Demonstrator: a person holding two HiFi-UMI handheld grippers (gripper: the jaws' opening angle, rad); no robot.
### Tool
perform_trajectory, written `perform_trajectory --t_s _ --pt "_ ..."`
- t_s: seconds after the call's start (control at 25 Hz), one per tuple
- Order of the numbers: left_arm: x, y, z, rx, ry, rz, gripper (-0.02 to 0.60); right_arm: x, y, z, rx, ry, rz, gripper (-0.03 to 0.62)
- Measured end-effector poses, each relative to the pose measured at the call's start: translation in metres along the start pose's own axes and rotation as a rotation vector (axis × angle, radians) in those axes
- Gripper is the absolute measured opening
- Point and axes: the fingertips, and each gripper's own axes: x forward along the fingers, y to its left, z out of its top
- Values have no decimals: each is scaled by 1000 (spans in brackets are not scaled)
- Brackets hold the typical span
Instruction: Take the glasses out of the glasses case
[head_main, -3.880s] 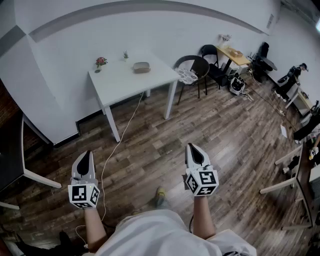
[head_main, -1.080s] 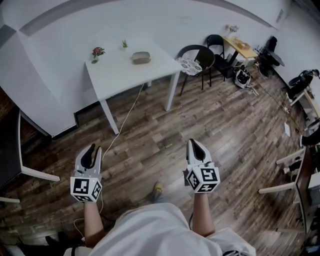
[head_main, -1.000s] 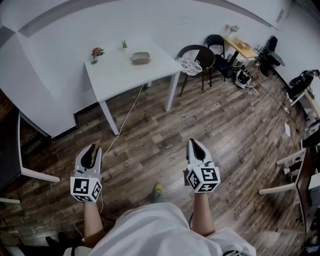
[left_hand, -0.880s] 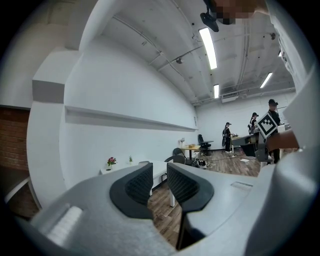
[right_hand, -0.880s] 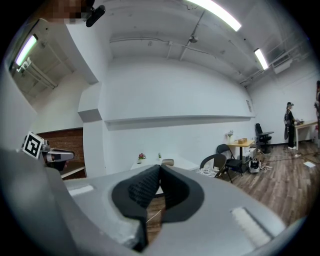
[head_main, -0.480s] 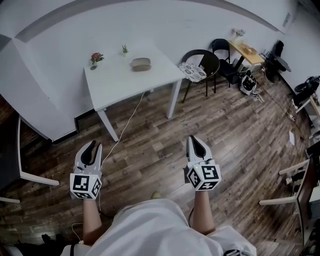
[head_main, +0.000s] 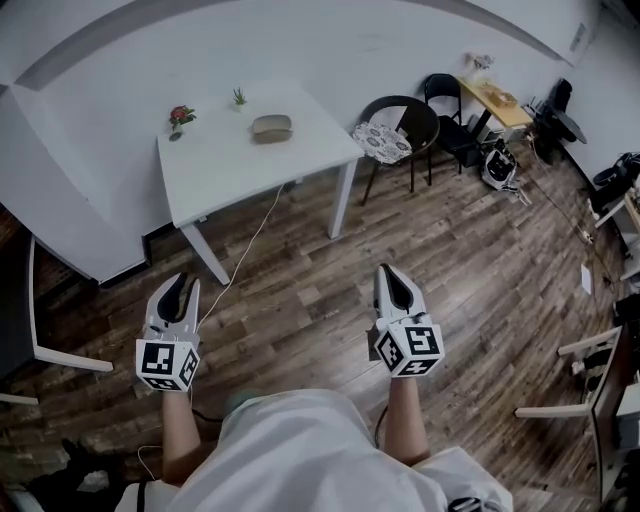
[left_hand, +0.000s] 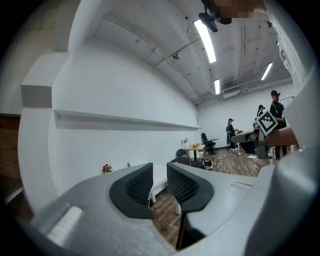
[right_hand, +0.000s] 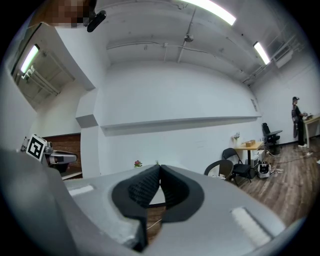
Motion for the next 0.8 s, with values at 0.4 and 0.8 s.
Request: perform_trajectory --t_s 0.4,0.8 --pt "36 21 -11 -42 7 17 95 45 -13 -6 22 20 2 3" --pt "121 63 -25 -71 1 -38 95 120 -24 -3 10 19 -50 3"
